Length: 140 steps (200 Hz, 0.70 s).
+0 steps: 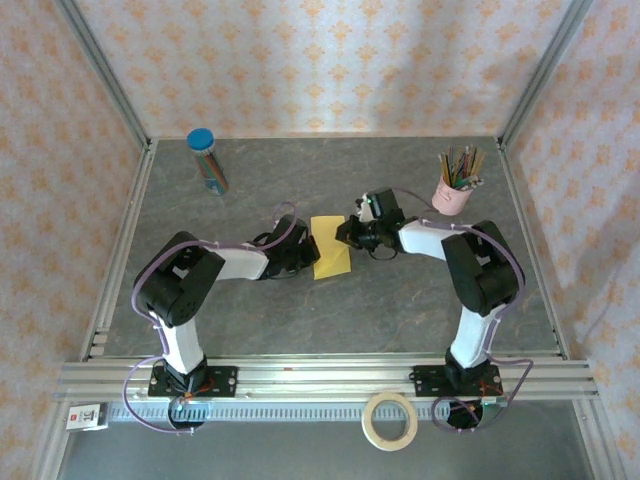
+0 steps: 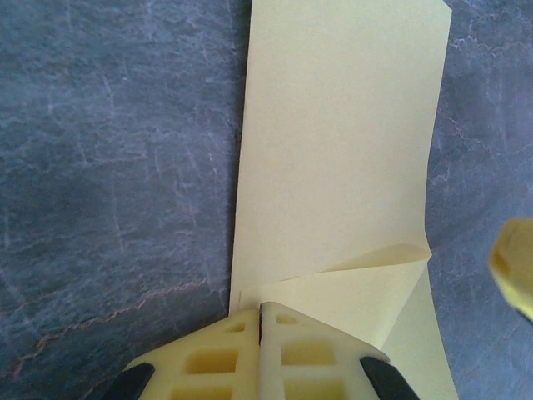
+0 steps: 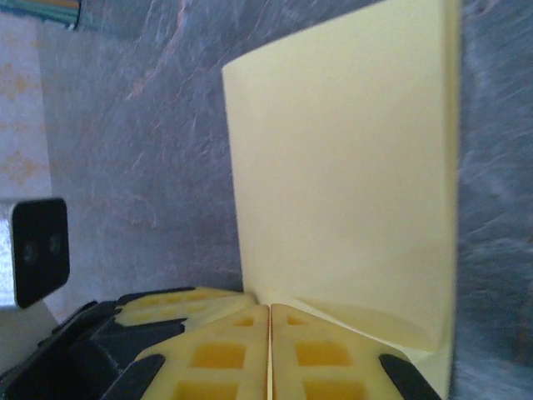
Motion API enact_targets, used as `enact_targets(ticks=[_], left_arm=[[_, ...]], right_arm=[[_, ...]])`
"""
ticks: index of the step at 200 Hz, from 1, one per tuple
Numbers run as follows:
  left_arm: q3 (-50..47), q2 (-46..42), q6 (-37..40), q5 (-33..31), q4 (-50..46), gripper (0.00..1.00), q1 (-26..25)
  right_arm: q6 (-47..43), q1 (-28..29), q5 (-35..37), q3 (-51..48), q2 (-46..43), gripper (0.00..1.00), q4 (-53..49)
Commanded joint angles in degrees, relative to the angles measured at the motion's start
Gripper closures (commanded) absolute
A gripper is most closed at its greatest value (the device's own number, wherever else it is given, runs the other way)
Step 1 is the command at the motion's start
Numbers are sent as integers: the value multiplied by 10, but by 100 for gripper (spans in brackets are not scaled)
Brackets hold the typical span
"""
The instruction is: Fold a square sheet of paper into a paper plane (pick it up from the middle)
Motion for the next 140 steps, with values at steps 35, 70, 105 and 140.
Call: enact_targets(ticks=[35, 70, 105, 140], left_arm=[[-7, 23, 21, 6, -62, 100, 4], [-6, 18, 26, 7, -65, 100, 6], [3, 5, 28, 12, -66, 100, 7], [17, -44, 17, 5, -76, 100, 6]], right_arm=[[-25, 16, -18, 9, 43, 92, -20], [-30, 17, -9, 1, 57, 93, -29], [-16, 19, 18, -14, 74, 94, -36], [6, 23, 57, -32, 78, 94, -49]])
